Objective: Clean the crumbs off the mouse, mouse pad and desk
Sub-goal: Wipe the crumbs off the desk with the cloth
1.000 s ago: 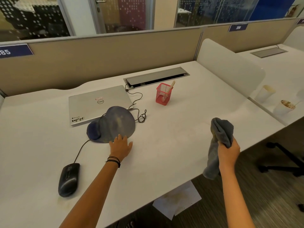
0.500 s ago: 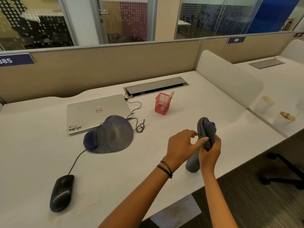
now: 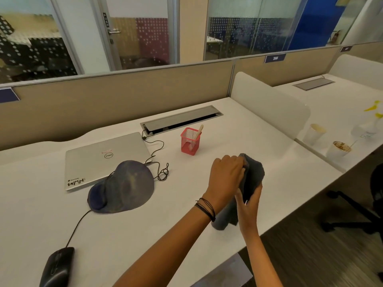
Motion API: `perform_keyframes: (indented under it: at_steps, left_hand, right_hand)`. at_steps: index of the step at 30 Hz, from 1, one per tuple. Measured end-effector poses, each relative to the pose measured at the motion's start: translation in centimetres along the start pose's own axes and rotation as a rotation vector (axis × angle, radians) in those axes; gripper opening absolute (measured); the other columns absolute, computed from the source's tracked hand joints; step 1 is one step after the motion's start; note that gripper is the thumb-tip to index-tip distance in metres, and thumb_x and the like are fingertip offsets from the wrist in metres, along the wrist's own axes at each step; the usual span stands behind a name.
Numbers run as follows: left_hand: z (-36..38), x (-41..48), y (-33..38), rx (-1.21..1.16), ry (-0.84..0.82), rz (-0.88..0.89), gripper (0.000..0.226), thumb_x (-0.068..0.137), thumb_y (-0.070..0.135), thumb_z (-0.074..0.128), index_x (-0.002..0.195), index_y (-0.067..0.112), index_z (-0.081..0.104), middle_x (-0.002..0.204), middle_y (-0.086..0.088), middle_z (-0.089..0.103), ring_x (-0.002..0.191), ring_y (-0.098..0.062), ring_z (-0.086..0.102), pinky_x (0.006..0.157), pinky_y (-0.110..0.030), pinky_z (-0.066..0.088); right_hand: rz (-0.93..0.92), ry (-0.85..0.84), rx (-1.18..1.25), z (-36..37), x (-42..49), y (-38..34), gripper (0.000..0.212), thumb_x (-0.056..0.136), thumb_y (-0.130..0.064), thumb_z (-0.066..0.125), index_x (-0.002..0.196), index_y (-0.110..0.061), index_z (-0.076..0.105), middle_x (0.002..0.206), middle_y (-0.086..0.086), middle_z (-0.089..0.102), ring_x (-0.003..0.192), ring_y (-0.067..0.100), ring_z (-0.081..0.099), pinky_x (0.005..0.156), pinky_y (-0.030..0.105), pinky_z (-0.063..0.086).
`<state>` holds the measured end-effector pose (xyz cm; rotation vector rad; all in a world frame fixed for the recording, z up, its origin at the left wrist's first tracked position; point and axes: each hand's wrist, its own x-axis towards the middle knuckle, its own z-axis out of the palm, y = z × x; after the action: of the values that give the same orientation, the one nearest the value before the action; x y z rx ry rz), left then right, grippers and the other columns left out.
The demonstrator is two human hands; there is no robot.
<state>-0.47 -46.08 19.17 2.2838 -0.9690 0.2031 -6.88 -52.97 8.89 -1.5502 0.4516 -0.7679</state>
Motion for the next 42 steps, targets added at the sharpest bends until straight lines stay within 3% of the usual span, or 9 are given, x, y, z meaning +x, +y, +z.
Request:
perform_keyframes:
  at_steps: [2, 6, 10, 13, 17, 21, 28, 35, 42]
  left_hand:
    - [-0.9, 0.7, 0.4, 0.059, 0.053, 0.063, 0.022, 0.1, 0.029, 0.041, 0.098, 0.017, 0.058, 0.089, -0.004, 0.063, 0.074, -0.014, 0.041, 0.073, -0.024, 0.026]
    - [-2.6, 1.8, 0.8, 0.192, 0.117, 0.194, 0.016, 0.097, 0.027, 0.047, 0.098, 0.017, 0.06, 0.09, -0.004, 0.064, 0.081, -0.02, 0.051, 0.074, -0.028, 0.03]
    - [-3.8, 2.4, 1.3, 0.274, 0.109, 0.267, 0.014, 0.095, 0.024, 0.053, 0.104, 0.017, 0.061, 0.101, -0.005, 0.066, 0.094, -0.023, 0.055, 0.09, -0.036, 0.039]
    - [-4.9, 2.4, 1.8, 0.304, 0.146, 0.356, 0.016, 0.085, 0.019, 0.069, 0.1, 0.017, 0.065, 0.098, -0.006, 0.069, 0.093, -0.025, 0.061, 0.09, -0.039, 0.044]
    - [-5.8, 1.7, 1.8, 0.311, 0.184, 0.417, 0.027, 0.066, 0.022, 0.085, 0.087, 0.024, 0.068, 0.086, 0.002, 0.071, 0.081, -0.019, 0.066, 0.078, -0.032, 0.053]
    - [-5.8, 0.6, 1.2, 0.294, 0.182, 0.433, 0.025, 0.069, 0.023, 0.083, 0.09, 0.024, 0.069, 0.091, 0.002, 0.071, 0.085, -0.019, 0.067, 0.079, -0.033, 0.053]
    - [-5.7, -1.2, -1.3, -0.066, -0.082, 0.138, 0.018, 0.098, 0.026, 0.047, 0.103, 0.024, 0.064, 0.103, 0.005, 0.067, 0.096, -0.012, 0.056, 0.082, -0.014, 0.031]
    - [-3.4, -2.5, -4.6, -0.365, -0.319, -0.135, 0.007, 0.09, 0.036, 0.059, 0.096, 0.032, 0.059, 0.093, 0.01, 0.068, 0.069, -0.001, 0.062, 0.072, -0.013, 0.048]
    - [1.6, -1.1, -8.5, -0.443, -0.331, -0.363, 0.012, 0.093, 0.025, 0.057, 0.096, 0.024, 0.046, 0.101, -0.009, 0.071, 0.069, -0.01, 0.066, 0.066, -0.011, 0.051]
  right_hand:
    - [-0.004, 0.005, 0.077, -0.3, -0.1, 0.1, 0.088, 0.068, -0.075, 0.057, 0.141, -0.04, 0.023, 0.14, -0.02, 0.041, 0.126, -0.005, 0.044, 0.096, 0.012, 0.043]
    - [0.002, 0.121, 0.161, -0.7, 0.4, -0.4, 0.066, 0.079, -0.072, 0.046, 0.137, -0.052, 0.023, 0.139, -0.03, 0.038, 0.125, -0.012, 0.042, 0.09, 0.004, 0.042]
    - [0.071, 0.155, 0.198, -2.1, 1.6, -0.1, 0.065, 0.083, -0.066, 0.045, 0.141, -0.044, 0.026, 0.145, -0.015, 0.039, 0.123, -0.01, 0.044, 0.096, 0.018, 0.036]
    - [0.148, 0.078, 0.239, -3.5, 2.7, 0.1, 0.068, 0.078, -0.068, 0.051, 0.138, -0.046, 0.03, 0.148, -0.007, 0.037, 0.133, 0.011, 0.039, 0.106, 0.032, 0.03]
    - [0.192, -0.054, 0.283, -5.6, 4.2, 0.8, 0.037, 0.094, -0.035, 0.044, 0.131, -0.038, 0.043, 0.141, 0.003, 0.046, 0.131, 0.022, 0.042, 0.108, 0.041, 0.032]
    - [0.252, -0.147, 0.261, -7.2, 4.9, 0.4, 0.037, 0.089, -0.016, 0.052, 0.125, -0.027, 0.051, 0.13, 0.007, 0.055, 0.127, 0.027, 0.046, 0.108, 0.044, 0.035]
    - [0.249, -0.248, 0.095, -10.2, 6.0, -1.6, 0.039, 0.078, -0.015, 0.064, 0.113, -0.029, 0.057, 0.117, 0.001, 0.063, 0.113, 0.017, 0.055, 0.094, 0.031, 0.045]
    - [0.369, -0.419, -0.31, -11.6, 9.4, -3.3, 0.043, 0.067, -0.042, 0.073, 0.106, -0.03, 0.059, 0.101, -0.01, 0.066, 0.094, 0.008, 0.06, 0.069, 0.02, 0.048]
    - [0.42, -0.45, -0.482, -8.7, 12.8, -1.4, 0.049, 0.081, -0.034, 0.07, 0.123, -0.013, 0.056, 0.116, 0.007, 0.063, 0.104, 0.026, 0.06, 0.087, 0.038, 0.051]
